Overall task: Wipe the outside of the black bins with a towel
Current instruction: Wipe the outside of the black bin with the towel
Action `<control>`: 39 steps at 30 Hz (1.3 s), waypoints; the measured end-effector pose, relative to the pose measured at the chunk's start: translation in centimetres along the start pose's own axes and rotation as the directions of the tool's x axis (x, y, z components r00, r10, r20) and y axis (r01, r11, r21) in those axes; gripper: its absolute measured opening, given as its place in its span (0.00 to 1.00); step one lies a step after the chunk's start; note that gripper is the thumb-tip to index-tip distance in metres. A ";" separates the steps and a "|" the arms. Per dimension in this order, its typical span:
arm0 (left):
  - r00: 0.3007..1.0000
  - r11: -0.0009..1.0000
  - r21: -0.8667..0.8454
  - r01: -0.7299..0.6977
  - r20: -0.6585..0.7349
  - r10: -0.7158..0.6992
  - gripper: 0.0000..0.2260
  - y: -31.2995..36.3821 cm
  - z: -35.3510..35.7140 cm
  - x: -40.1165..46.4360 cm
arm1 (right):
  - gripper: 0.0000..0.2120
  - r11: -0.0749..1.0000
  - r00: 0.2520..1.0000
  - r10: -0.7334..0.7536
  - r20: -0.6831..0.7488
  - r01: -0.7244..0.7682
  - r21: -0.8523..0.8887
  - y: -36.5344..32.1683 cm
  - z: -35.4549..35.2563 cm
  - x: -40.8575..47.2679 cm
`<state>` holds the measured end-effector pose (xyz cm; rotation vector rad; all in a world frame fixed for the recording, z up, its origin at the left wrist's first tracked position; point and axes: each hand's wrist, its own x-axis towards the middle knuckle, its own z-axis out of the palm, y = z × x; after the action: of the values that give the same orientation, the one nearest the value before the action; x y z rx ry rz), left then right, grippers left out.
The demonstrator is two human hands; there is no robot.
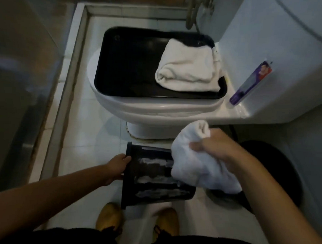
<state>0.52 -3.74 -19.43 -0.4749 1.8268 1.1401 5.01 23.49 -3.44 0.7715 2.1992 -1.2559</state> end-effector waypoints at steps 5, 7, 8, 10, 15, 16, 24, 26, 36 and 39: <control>0.915 0.949 0.087 -0.302 -0.252 0.315 0.10 -2.1 2.8 -0.1 | 0.09 0.992 0.959 -0.096 -0.265 0.072 -0.099 0.9 1.3 2.5; 0.853 0.923 0.101 -0.372 -0.354 0.383 0.09 -2.6 4.3 -0.3 | 0.09 0.973 0.911 -0.185 -0.368 0.116 -0.200 2.6 5.0 3.2; 0.820 0.910 0.114 -0.399 -0.399 0.410 0.10 -3.0 4.8 -0.3 | 0.10 0.960 0.892 -0.246 -0.380 0.169 -0.224 3.6 7.0 3.6; 0.782 0.893 0.130 -0.430 -0.440 0.441 0.11 -3.2 5.1 0.1 | 0.11 0.936 0.887 -0.333 -0.319 0.270 -0.228 5.4 10.7 4.6; 0.798 0.907 0.131 -0.400 -0.438 0.415 0.13 -3.3 4.5 1.3 | 0.15 0.754 0.851 -0.520 -0.065 0.423 -0.503 7.7 16.7 7.0; 0.794 0.908 0.129 -0.400 -0.446 0.413 0.14 -3.1 4.4 1.4 | 0.18 0.712 0.832 -0.547 -0.086 0.409 -0.572 7.9 17.3 7.3; 0.785 0.909 0.090 -0.407 -0.474 0.398 0.14 -3.0 4.4 1.9 | 0.28 0.609 0.833 -0.553 -0.029 0.380 -0.696 7.8 18.2 8.2; 0.787 0.914 0.085 -0.396 -0.481 0.386 0.14 -3.1 4.5 1.9 | 0.31 0.570 0.792 -0.610 0.026 0.461 -0.680 8.1 18.5 7.4; 0.767 0.903 0.118 -0.412 -0.491 0.414 0.14 -2.9 4.5 1.8 | 0.25 0.649 0.811 -0.578 -0.086 0.393 -0.651 6.3 17.6 9.7; 0.780 0.911 0.097 -0.401 -0.485 0.395 0.13 -3.5 4.5 1.9 | 0.30 0.526 0.731 -0.676 0.098 0.571 -0.631 7.8 18.2 7.7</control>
<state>4.19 -1.36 -23.55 -0.4219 2.4604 1.4049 7.13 12.54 -21.48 -0.2602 2.9150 -0.5981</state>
